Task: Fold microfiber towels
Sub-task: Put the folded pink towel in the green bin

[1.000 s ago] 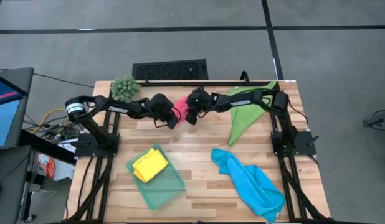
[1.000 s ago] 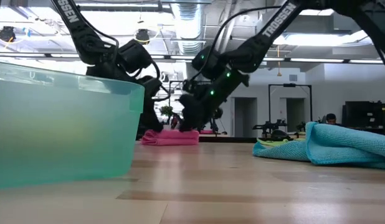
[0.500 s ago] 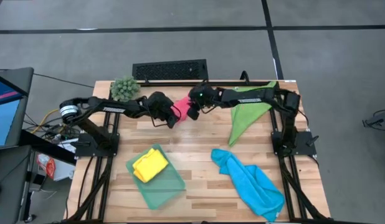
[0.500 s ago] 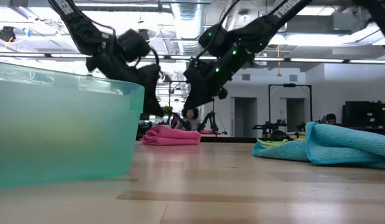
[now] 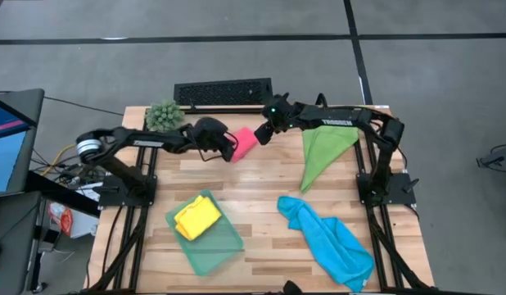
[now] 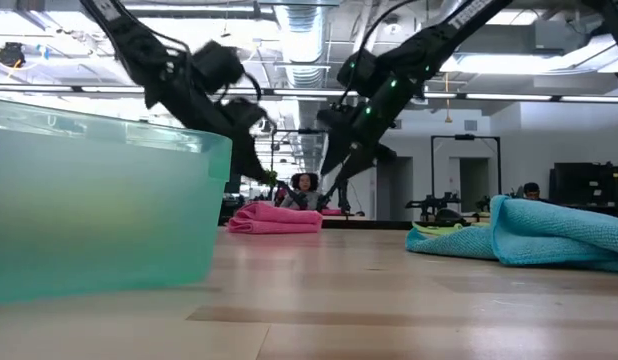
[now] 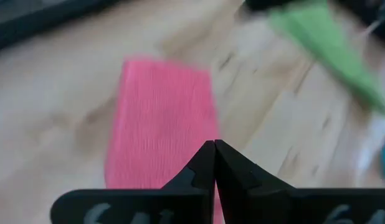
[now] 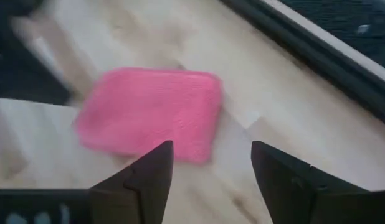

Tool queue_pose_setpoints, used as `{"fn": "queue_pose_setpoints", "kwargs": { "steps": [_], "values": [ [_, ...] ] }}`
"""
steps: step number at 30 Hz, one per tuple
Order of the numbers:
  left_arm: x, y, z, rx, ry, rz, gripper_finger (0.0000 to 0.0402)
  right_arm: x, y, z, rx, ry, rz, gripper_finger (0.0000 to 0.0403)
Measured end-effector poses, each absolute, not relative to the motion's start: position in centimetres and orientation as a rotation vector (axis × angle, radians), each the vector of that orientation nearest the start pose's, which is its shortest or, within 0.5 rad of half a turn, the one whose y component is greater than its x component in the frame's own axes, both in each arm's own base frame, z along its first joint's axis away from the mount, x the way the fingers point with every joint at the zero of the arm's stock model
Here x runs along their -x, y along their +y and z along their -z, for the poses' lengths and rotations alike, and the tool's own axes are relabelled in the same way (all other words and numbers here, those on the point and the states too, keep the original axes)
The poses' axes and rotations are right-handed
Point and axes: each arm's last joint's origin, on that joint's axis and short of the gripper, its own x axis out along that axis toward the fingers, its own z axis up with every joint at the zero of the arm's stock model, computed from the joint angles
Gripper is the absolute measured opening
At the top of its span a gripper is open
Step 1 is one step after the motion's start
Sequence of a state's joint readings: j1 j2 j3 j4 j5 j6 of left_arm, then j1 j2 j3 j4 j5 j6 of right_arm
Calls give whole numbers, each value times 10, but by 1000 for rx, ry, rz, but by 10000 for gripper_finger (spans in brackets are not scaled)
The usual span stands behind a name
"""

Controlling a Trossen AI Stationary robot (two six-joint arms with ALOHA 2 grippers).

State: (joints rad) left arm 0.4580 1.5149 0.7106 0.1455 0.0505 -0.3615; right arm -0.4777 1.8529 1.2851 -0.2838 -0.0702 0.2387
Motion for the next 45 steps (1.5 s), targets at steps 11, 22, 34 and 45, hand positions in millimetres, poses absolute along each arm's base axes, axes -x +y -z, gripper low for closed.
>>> {"fn": "queue_pose_setpoints", "kwargs": {
  "steps": [11, 22, 34, 45],
  "values": [
    [-277, 118, -118, 568, 789, -486, 0, -326, -170, -265, -423, 671, 475, 234],
    [-270, 121, -164, 762, 766, -473, 0, -288, -160, -306, -397, 657, 518, 228],
    [-262, 132, -233, 562, 838, -544, 144, -236, -146, -341, -368, 697, 547, 228],
    [-293, 178, -164, 695, 1005, -511, 253, -221, -136, -349, -373, 720, 545, 228]
  ]
}}
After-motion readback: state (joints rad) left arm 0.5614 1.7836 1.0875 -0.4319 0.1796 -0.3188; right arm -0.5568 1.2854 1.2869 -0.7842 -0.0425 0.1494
